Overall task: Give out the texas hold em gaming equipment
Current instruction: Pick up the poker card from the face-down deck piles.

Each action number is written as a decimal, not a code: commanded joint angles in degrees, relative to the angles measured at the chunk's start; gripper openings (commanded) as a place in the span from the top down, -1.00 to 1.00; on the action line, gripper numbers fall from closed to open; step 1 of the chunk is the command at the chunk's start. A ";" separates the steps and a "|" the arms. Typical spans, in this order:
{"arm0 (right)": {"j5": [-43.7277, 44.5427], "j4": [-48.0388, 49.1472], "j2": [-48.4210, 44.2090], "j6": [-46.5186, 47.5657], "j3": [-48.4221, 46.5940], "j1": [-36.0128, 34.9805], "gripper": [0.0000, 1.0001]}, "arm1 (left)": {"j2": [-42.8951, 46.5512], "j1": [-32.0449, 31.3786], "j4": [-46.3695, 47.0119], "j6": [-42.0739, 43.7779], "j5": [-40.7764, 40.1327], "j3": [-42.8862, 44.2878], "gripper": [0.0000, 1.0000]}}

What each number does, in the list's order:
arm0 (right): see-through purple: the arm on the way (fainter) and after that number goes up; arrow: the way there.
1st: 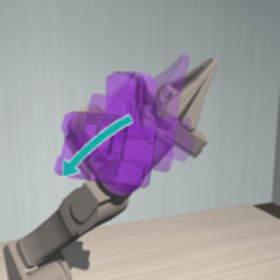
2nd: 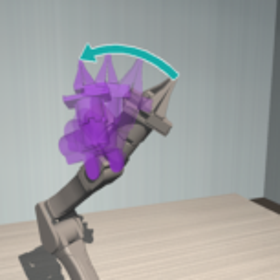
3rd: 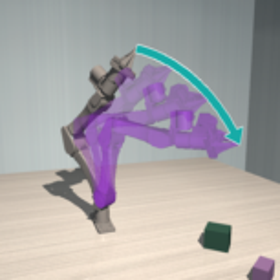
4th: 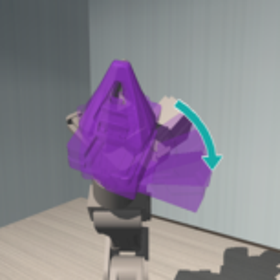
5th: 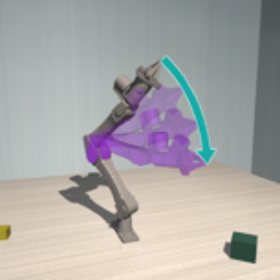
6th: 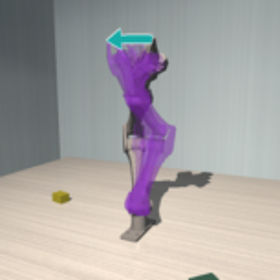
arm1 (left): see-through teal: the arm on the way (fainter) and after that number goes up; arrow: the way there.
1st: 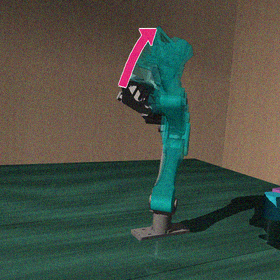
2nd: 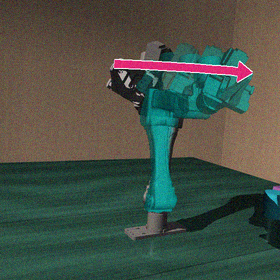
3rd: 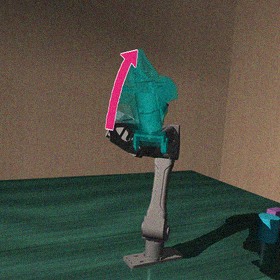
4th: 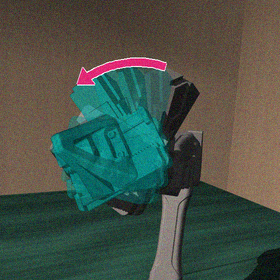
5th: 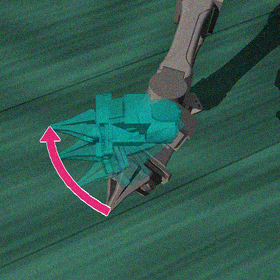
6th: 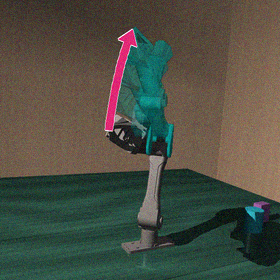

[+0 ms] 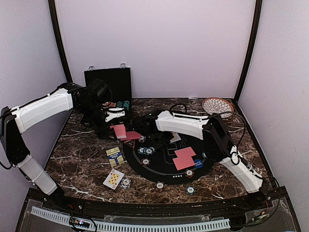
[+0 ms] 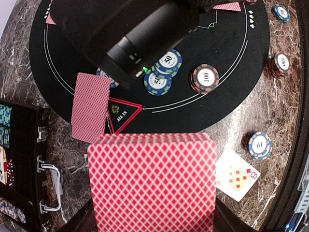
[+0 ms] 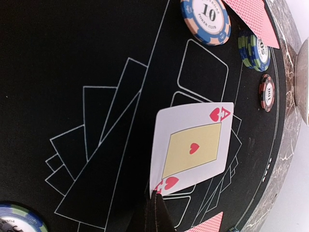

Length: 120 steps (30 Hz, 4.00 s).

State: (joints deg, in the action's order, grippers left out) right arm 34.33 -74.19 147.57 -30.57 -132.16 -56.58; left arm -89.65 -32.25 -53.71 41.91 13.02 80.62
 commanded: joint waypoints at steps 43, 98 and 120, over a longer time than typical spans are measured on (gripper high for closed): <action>-44.25 49.96 -34.26 3.00 55.47 17.44 -0.21 | 3.48 0.35 -2.15 1.05 1.09 -0.29 1.00; -41.66 45.01 -43.48 -0.14 66.06 12.72 0.12 | 3.83 0.39 -1.14 0.74 1.82 -2.36 1.00; -41.39 45.33 -54.54 -7.45 81.54 6.04 0.27 | 3.52 0.36 -1.23 0.71 2.66 -1.96 1.00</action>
State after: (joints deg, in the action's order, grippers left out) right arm -6.90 -21.71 94.85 -36.25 -51.18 -49.91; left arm -88.16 -32.23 -54.52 42.41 14.20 78.67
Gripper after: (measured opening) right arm 0.366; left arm 0.686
